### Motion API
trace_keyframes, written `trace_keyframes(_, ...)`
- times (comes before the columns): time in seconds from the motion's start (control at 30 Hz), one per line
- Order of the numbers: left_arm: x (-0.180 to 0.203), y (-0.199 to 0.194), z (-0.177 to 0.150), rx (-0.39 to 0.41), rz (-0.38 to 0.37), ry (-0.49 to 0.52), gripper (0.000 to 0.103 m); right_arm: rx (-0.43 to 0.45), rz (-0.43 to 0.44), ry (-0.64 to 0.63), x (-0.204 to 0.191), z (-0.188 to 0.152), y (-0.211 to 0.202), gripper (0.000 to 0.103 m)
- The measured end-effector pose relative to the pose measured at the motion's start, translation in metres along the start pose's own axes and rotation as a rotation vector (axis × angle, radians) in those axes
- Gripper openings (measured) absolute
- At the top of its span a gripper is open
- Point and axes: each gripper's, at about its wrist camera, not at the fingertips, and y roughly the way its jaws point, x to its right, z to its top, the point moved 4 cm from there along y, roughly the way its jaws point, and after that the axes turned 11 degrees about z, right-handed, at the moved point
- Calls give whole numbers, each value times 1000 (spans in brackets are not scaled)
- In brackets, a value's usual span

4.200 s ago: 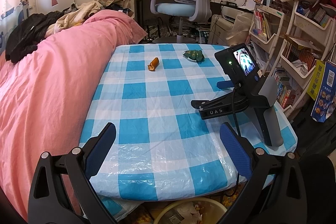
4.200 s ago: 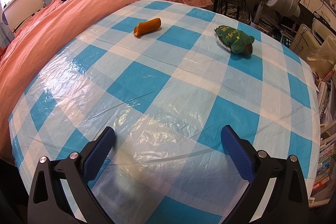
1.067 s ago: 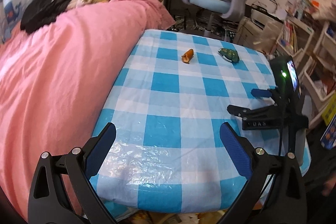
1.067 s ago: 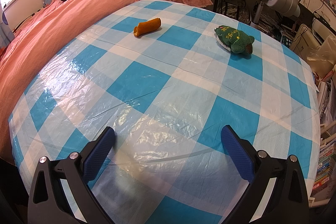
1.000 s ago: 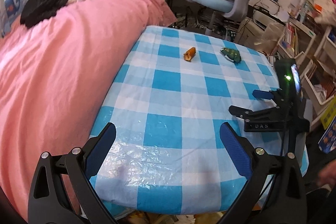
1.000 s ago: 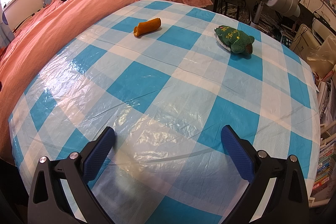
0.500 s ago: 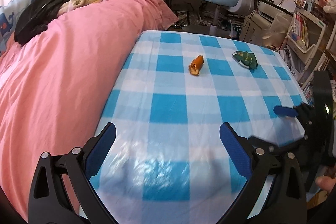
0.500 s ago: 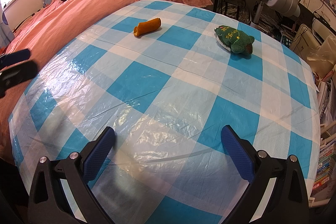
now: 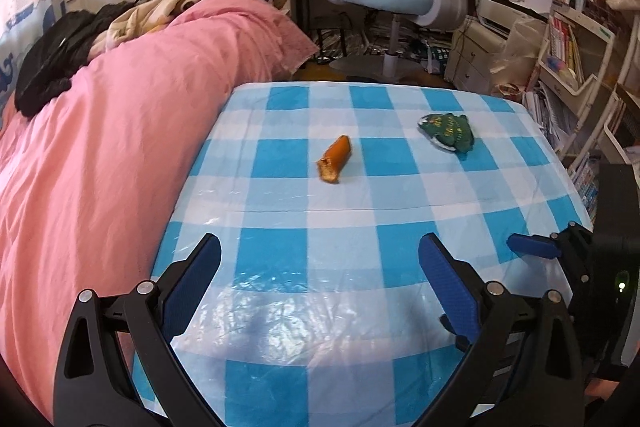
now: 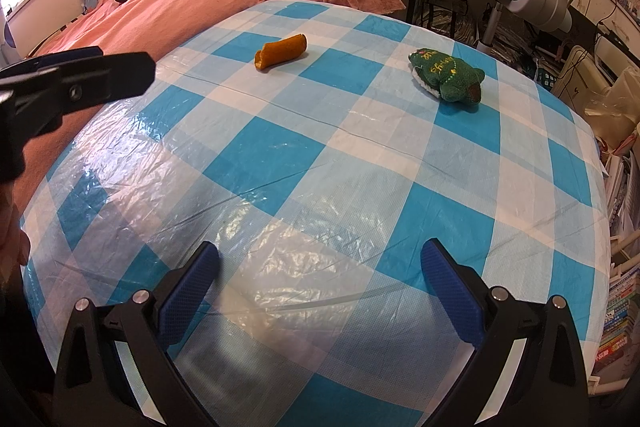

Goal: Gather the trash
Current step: 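Reach the left tool to the orange snack while the right reaches the green plush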

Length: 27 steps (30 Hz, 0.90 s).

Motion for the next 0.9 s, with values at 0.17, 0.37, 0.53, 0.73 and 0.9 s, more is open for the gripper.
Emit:
trace_keyframes(0.17,5,3,-3,-3,14,28,95,-10,4,-3,1,0,0,97)
trace_keyframes(0.37,0,23,3,-13,9,10,95,12,-47,-40,13,3,-13,97)
trace_keyframes(0.53,8,48,21,-16,-2,10,95,111,-68,-55,30,18,-27,97)
trace_keyframes(0.73,28,74,38,-6,6,72,95,197,-85,-70,47,58,-19,95)
trace_keyframes(0.9,32,93,50,-12,7,76,91,191,-116,-81,64,79,3,95)
